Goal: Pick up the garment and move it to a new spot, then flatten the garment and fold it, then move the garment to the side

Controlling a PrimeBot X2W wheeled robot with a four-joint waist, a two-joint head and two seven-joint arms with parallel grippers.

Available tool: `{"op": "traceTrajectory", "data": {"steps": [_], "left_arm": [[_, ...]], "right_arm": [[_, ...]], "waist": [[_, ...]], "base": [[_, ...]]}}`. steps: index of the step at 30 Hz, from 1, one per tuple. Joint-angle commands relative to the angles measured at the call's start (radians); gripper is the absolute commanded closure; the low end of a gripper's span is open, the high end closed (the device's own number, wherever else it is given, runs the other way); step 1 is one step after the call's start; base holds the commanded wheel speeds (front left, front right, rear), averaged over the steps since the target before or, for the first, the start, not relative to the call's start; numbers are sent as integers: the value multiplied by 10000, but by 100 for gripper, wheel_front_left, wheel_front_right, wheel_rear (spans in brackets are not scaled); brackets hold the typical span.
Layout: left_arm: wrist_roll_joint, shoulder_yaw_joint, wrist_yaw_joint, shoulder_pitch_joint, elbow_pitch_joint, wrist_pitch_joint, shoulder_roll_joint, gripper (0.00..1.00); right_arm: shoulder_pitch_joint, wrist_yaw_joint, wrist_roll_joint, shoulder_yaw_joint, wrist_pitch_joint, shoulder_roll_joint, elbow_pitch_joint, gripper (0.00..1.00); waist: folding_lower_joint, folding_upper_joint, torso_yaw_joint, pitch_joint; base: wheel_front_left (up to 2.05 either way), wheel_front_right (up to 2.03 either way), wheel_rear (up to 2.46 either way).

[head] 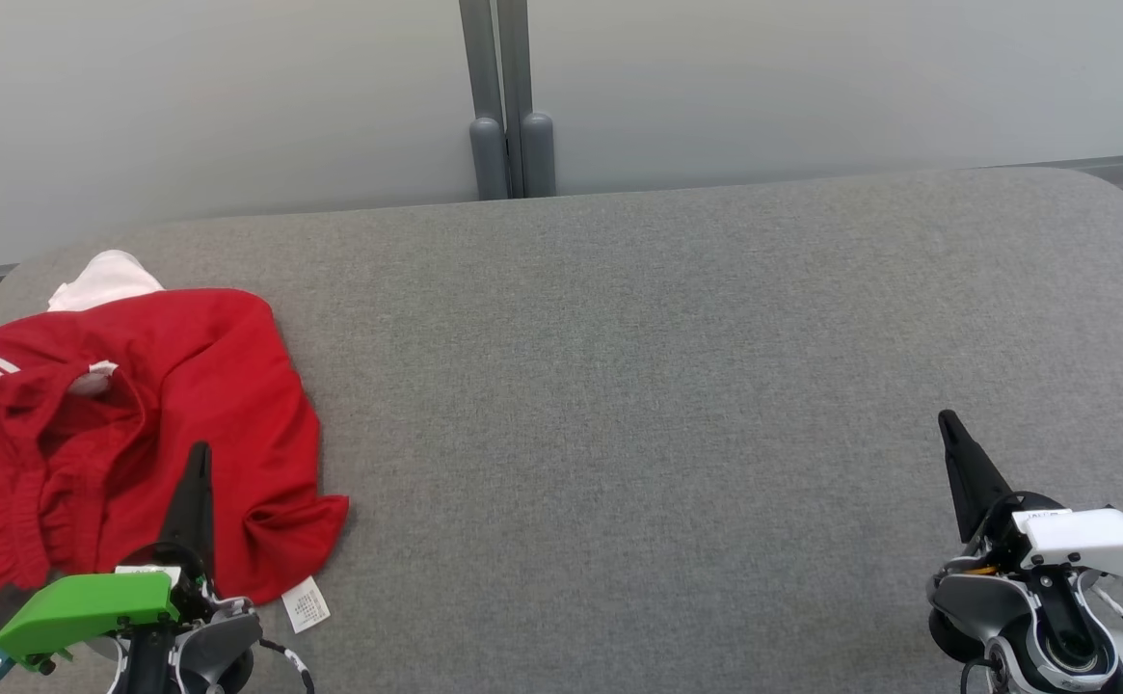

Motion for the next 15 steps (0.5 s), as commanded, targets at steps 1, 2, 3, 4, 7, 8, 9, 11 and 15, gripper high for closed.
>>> {"op": "traceTrajectory", "data": {"steps": [1,2,3,4,7,8,9,11,15], "left_arm": [[-4,19,-41,-109,-12,29,13,100],[-4,19,-41,-109,-13,29,13,100],[-4,19,-41,-109,-13,29,13,100],[-4,19,-41,-109,-13,29,13,100],[-4,19,-41,-109,-13,29,13,100],[-4,19,-41,-109,-13,29,13,100],[-4,19,-41,-109,-13,29,13,100],[0,-6,2,17,45,-9,-6,0],[12,-62,13,187,224,-96,-54,0]], "right_arm": [[81,4,75,1,19,-16,-51,100],[81,3,74,1,19,-16,-51,100],[81,3,74,1,19,-16,-51,100],[81,3,74,1,19,-16,-51,100],[81,4,74,1,19,-16,-51,100],[81,3,74,1,19,-16,-51,100],[81,3,74,1,19,-16,-51,100],[8,0,-3,3,-2,10,47,0],[108,-2,40,85,-39,61,194,0]], "waist": [[0,-1,0,0],[0,-1,0,0],[0,-1,0,0],[0,-1,0,0],[0,-1,0,0],[0,-1,0,0],[0,-1,0,0],[0,-1,0,0],[0,-1,3,4]], "base": [[0,0,0],[0,0,0],[0,0,0],[0,0,0],[0,0,0],[0,0,0],[0,0,0],[0,0,0],[0,0,0]]}}
